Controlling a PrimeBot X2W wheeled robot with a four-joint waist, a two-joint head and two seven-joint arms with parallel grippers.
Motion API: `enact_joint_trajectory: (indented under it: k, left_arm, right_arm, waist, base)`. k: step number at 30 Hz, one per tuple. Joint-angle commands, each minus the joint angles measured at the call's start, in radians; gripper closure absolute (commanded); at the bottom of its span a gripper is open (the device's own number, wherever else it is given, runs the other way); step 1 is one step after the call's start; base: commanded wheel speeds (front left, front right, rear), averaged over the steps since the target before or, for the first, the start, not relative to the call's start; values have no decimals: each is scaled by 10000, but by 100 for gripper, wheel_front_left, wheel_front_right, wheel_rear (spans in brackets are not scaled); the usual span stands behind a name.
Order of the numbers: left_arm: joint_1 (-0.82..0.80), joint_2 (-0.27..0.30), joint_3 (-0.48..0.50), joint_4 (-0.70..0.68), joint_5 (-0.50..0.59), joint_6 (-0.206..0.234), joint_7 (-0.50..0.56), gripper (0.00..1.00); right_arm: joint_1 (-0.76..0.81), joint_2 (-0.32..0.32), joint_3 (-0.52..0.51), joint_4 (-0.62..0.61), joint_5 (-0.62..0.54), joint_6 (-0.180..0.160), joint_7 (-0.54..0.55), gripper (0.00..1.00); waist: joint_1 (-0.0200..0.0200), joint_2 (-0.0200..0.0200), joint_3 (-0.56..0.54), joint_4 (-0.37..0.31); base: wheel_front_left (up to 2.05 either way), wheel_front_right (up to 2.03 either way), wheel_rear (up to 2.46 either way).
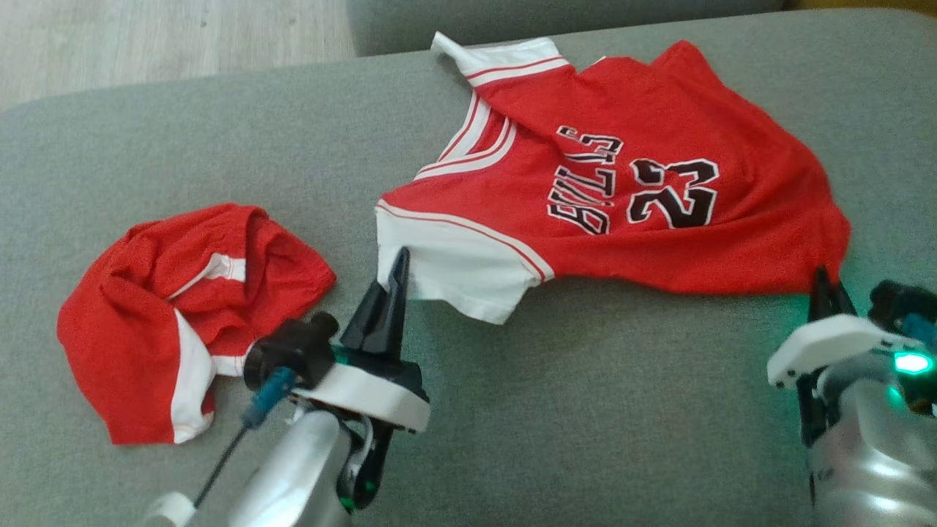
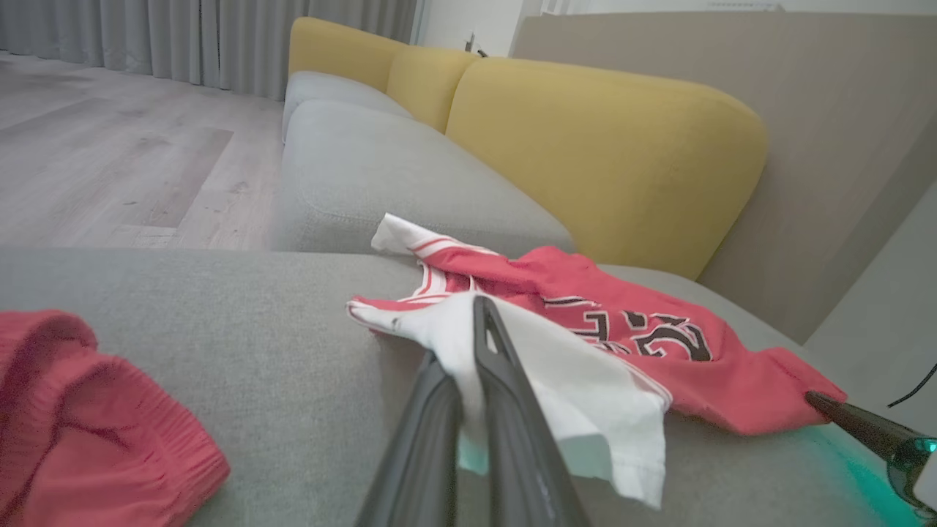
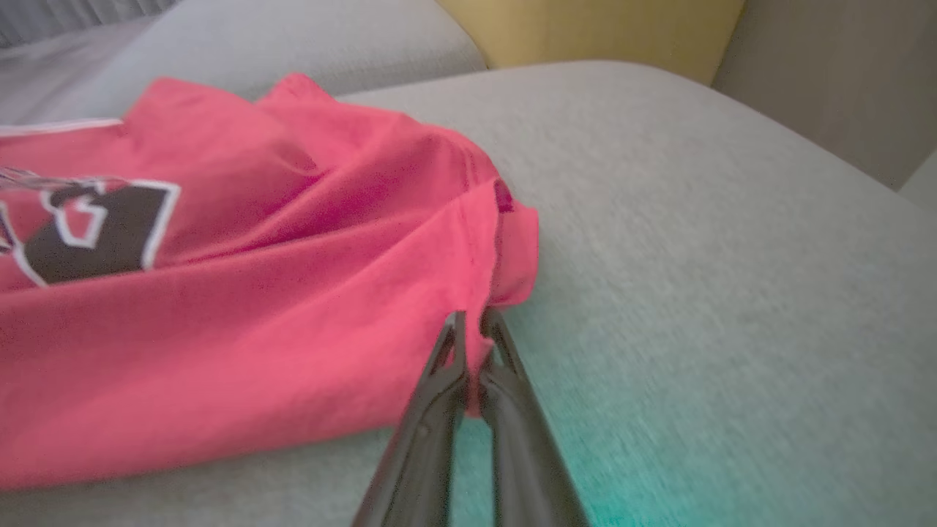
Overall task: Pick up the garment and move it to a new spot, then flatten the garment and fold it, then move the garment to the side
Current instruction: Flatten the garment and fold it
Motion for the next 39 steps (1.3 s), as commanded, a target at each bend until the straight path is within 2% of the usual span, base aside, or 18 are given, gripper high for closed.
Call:
enact_joint_trajectory:
  k: [1, 5, 10, 13, 18, 23, 31, 35, 39]
  left_arm:
    - [-432, 179, 456, -410, -128, -53, -99, 100]
    - [-1050, 230, 824, -907, -617, -218, 217, 100]
    - [-2448, 308, 1366, -1710, -1092, -274, 750, 100]
    - [-3333, 295, 1665, -2096, -1351, -233, 1055, 100]
    - [-4433, 329, 2076, -2566, -1604, -76, 1390, 100]
    - [-4964, 483, 2248, -3402, -1820, 58, 1954, 100]
    - [-4783, 743, 2468, -4620, -2161, 633, 3035, 100]
    - [-4954, 1022, 2588, -4790, -2101, 871, 3473, 100]
    - [-5720, 1157, 2933, -4009, -2488, 879, 3898, 100]
  right_arm:
    - [-577, -45, 448, -383, 223, -7, -173, 100]
    - [-866, -45, 1331, -1379, 1074, -7, -264, 100]
    - [-1176, -146, 2736, -3333, 2312, -7, -93, 100]
    - [-1319, -656, 3593, -4633, 3204, -7, 295, 100]
    - [-1472, -1575, 4470, -6699, 4165, -7, 874, 100]
    - [-1259, -2145, 4719, -8716, 4417, -7, 1819, 100]
    - [-485, -2179, 4500, -10368, 4323, -7, 3131, 100]
    - [-422, -2102, 4301, -10805, 4238, -7, 3612, 100]
    - [-1117, -2114, 4422, -10484, 4236, -7, 3933, 100]
  waist:
    - [0, 0, -105, -45]
    - [0, 0, -335, -137]
    - [0, 0, -661, -249]
    - [0, 0, -907, -295]
    - [0, 0, -1335, -369]
    - [0, 0, -1756, -345]
    - [0, 0, -1728, -266]
    - [0, 0, -1161, -276]
    - [0, 0, -160, -373]
  base:
    - [0, 0, 0]
    - [0, 0, 0]
    - [0, 0, 0]
    - [0, 0, 0]
    - [0, 0, 0]
    - [0, 0, 0]
    - [0, 0, 0]
    - [0, 0, 0]
    - [0, 0, 0]
